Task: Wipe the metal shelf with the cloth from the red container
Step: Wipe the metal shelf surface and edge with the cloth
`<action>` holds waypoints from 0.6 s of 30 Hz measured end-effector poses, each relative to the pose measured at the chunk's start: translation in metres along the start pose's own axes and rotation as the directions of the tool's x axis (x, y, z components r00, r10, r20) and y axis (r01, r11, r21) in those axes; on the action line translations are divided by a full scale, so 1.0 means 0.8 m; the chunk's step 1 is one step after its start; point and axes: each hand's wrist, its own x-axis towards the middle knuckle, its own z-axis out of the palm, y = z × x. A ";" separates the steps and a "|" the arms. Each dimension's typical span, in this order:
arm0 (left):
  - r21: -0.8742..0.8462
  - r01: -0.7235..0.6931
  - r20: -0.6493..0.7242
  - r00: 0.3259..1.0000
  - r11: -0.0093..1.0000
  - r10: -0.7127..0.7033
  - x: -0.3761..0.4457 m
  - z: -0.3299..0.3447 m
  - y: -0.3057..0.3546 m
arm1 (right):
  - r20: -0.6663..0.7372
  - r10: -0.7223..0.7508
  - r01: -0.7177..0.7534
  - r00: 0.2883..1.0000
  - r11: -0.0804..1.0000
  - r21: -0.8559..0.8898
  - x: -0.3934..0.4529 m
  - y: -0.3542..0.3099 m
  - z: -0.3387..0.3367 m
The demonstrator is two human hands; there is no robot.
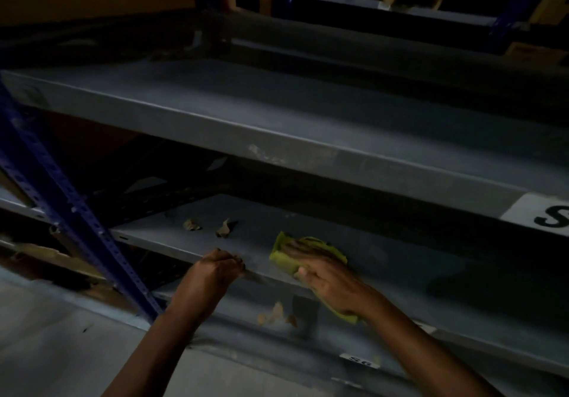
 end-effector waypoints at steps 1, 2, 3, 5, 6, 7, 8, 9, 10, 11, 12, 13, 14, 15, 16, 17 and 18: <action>-0.002 -0.007 0.014 1.000 1.000 0.007 0.001 -0.002 -0.001 | -0.025 0.030 -0.031 0.999 0.998 -0.046 0.005 0.000 -0.003; 0.005 -0.020 0.021 1.000 1.000 0.020 0.001 -0.003 -0.001 | -0.035 0.045 -0.048 0.998 0.993 -0.106 0.011 -0.002 -0.005; 0.013 -0.030 0.026 0.999 0.999 0.029 0.002 -0.004 0.000 | -0.033 0.048 -0.053 0.998 0.986 -0.160 0.018 -0.002 -0.005; 0.018 -0.030 0.015 0.999 0.999 0.030 0.002 -0.003 -0.001 | -0.011 0.044 -0.045 0.999 0.973 -0.226 0.031 -0.009 -0.005; 0.018 -0.021 0.008 1.000 1.000 0.021 0.001 -0.001 -0.003 | 0.007 0.045 -0.042 0.999 0.969 -0.243 0.036 -0.014 -0.005; 0.021 -0.003 0.004 1.000 1.000 0.002 0.001 0.001 -0.004 | 0.027 0.050 -0.042 0.998 0.968 -0.248 0.040 -0.018 -0.003; 0.034 0.011 -0.004 1.000 0.999 -0.011 0.000 0.003 -0.006 | 0.044 0.052 -0.040 0.998 0.970 -0.241 0.042 -0.022 -0.001; 0.047 0.021 -0.009 1.000 0.999 -0.021 -0.001 0.004 -0.005 | 0.055 0.046 -0.032 0.997 0.973 -0.228 0.041 -0.025 0.002; 0.052 0.026 -0.021 0.999 0.998 -0.025 -0.002 0.006 -0.004 | 0.072 0.037 -0.021 0.997 0.976 -0.217 0.039 -0.028 0.005; 0.048 0.026 -0.032 0.999 0.999 -0.025 -0.003 0.007 0.000 | 0.091 0.027 -0.008 0.995 0.978 -0.209 0.037 -0.029 0.009; 0.035 0.015 -0.043 0.999 0.999 -0.014 -0.004 0.009 0.001 | 0.108 0.021 0.002 0.994 0.979 -0.204 0.035 -0.030 0.010; 0.016 0.007 -0.057 0.998 1.000 -0.006 -0.006 0.010 0.002 | 0.117 0.019 0.005 0.993 0.979 -0.202 0.035 -0.028 0.011; -0.021 0.010 -0.075 0.997 1.000 -0.011 -0.007 0.011 0.002 | 0.113 0.024 0.000 0.993 0.979 -0.206 0.036 -0.027 0.010; -0.081 0.036 -0.094 0.995 0.996 -0.044 -0.010 0.012 0.001 | 0.090 0.034 -0.014 0.995 0.977 -0.213 0.040 -0.024 0.010; -0.150 0.075 -0.120 0.988 0.986 -0.094 -0.014 0.013 -0.004 | 0.053 0.045 -0.032 0.998 0.974 -0.222 0.044 -0.021 0.010; -0.197 0.118 -0.148 0.978 0.973 -0.149 -0.020 0.011 -0.009 | 0.017 0.065 -0.059 0.998 0.973 -0.225 0.051 -0.019 0.011; -0.200 0.164 -0.182 0.963 0.966 -0.201 -0.026 0.010 -0.016 | -0.012 0.097 -0.097 0.995 0.971 -0.218 0.058 -0.017 0.012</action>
